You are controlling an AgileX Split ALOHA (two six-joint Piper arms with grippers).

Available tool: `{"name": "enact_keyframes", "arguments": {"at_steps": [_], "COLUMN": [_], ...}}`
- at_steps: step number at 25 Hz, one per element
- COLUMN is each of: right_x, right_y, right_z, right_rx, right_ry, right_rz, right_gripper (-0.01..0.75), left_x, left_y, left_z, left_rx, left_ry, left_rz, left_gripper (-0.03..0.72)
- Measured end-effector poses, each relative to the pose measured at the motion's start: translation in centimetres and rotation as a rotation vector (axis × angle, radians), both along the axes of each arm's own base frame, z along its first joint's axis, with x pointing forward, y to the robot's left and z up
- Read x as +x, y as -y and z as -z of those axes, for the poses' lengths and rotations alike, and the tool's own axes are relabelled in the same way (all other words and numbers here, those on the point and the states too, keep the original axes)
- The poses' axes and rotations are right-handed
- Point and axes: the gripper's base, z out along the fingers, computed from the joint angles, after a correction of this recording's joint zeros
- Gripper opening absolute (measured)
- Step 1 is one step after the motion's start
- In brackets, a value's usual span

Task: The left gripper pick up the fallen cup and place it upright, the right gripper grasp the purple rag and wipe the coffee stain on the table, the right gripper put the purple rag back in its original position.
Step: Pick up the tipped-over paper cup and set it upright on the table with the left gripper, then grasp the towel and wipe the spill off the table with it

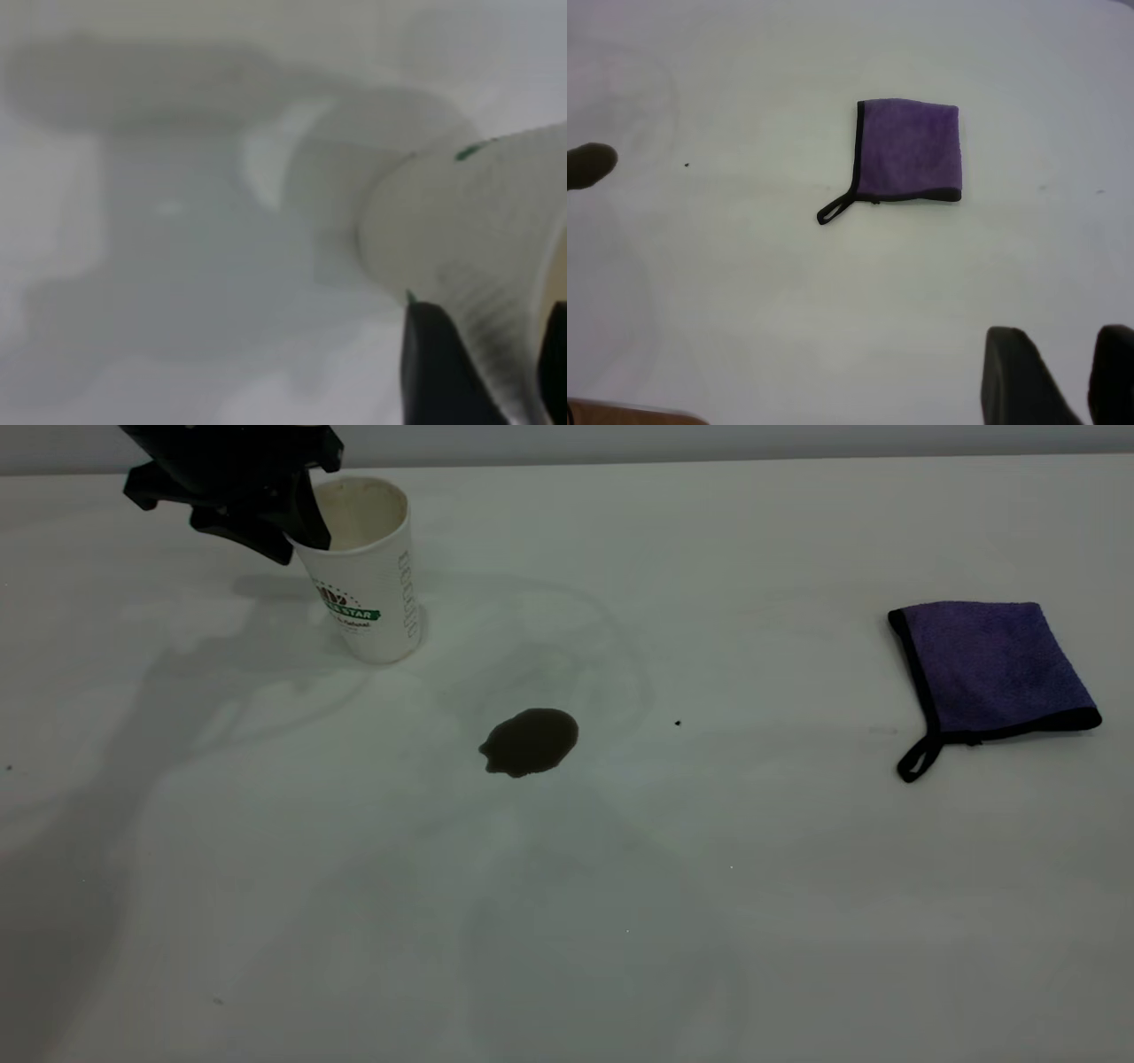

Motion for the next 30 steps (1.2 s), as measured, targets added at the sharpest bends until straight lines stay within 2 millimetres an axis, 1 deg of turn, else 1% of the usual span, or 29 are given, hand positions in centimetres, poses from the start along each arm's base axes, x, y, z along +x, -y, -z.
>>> {"name": "enact_keyframes", "arguments": {"at_steps": [3, 6, 8, 9, 11, 13, 15, 17, 18, 21, 25, 28, 30], "right_x": [0.0, 0.0, 0.0, 0.0, 0.0, 0.0, 0.0, 0.0, 0.0, 0.0, 0.0, 0.0, 0.0], "right_y": [0.0, 0.0, 0.0, 0.0, 0.0, 0.0, 0.0, 0.0, 0.0, 0.0, 0.0, 0.0, 0.0], "right_z": [0.0, 0.0, 0.0, 0.0, 0.0, 0.0, 0.0, 0.0, 0.0, 0.0, 0.0, 0.0, 0.0], "right_rx": [0.000, 0.000, 0.000, 0.000, 0.000, 0.000, 0.000, 0.000, 0.000, 0.000, 0.000, 0.000, 0.000], "right_ry": [0.000, 0.000, 0.000, 0.000, 0.000, 0.000, 0.000, 0.000, 0.000, 0.000, 0.000, 0.000, 0.000], "right_rz": [0.000, 0.000, 0.000, 0.000, 0.000, 0.000, 0.000, 0.000, 0.000, 0.000, 0.000, 0.000, 0.000], "right_gripper": [0.238, 0.238, 0.238, 0.238, 0.238, 0.238, 0.238, 0.238, 0.238, 0.238, 0.238, 0.238, 0.238], "left_x": [0.1, 0.1, 0.0, -0.2, -0.7, -1.9, -3.6, -5.8, -6.7, -10.4, -15.3, -17.8, -19.6], "left_y": [-0.5, -1.0, -1.5, -1.6, -2.1, -2.3, -2.5, -2.6, -2.6, -2.9, -3.1, -3.4, -3.6], "left_z": [-0.6, -2.3, -4.1, -5.3, -8.1, -12.0, -15.7, -19.5, -21.0, -25.4, -28.9, -31.3, -32.1], "left_rx": [0.011, 0.016, 0.031, 0.041, 0.075, 0.095, 0.099, 0.105, 0.112, 0.117, 0.118, 0.132, 0.131], "left_ry": [0.015, 0.042, 0.059, 0.070, 0.103, 0.135, 0.148, 0.158, 0.167, 0.173, 0.097, 0.175, 0.203], "left_rz": [0.001, 0.003, 0.019, 0.035, 0.078, 0.118, 0.144, 0.173, 0.182, 0.204, 0.246, 0.229, 0.200], "left_gripper": [0.473, 0.607, 0.668, 0.687, 0.699, 0.694, 0.672, 0.631, 0.610, 0.530, 0.433, 0.377, 0.343]}}
